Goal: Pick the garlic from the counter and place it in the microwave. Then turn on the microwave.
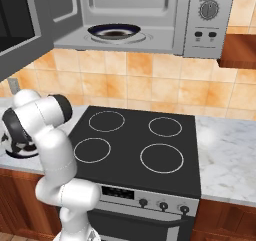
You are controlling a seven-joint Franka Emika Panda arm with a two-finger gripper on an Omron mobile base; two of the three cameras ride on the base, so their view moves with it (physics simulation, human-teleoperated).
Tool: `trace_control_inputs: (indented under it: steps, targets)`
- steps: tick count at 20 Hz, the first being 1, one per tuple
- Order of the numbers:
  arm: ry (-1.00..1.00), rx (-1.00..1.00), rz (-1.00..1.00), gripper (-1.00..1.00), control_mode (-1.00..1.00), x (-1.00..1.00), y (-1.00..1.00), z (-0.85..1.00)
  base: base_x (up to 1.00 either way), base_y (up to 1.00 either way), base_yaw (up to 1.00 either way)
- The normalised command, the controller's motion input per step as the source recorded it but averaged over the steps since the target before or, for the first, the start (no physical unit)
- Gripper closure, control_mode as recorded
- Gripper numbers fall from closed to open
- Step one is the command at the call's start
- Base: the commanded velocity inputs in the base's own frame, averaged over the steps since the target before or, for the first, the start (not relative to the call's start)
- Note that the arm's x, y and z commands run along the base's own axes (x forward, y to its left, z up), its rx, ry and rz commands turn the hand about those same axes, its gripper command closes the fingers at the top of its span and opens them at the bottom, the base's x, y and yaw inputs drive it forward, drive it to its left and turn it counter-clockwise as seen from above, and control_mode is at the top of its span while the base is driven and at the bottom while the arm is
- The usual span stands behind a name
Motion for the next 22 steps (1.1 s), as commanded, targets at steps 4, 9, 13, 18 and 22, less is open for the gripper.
trace_control_inputs:
  steps: [4, 9, 13, 18, 22]
  targets:
    - [0.00, 0.00, -0.03, 1.00, -1.00, 0.05, 0.02, -0.16, 0.00, 0.00, 0.00]
    - [0.01, 0.00, -0.01, 1.00, -1.00, 0.02, -0.02, -0.02, 0.00, 0.00, 0.00]
    - [0.00, 0.05, 0.00, 1.00, -1.00, 0.00, -0.15, 0.05, 0.00, 0.00, 0.00]
    - [0.00, 0.11, 0.00, 1.00, -1.00, 0.00, -0.26, 0.24, 0.00, 0.00, 0.00]
    - [0.00, 0.13, -0.01, 1.00, -1.00, 0.00, -0.26, 0.31, 0.00, 0.00, 0.00]
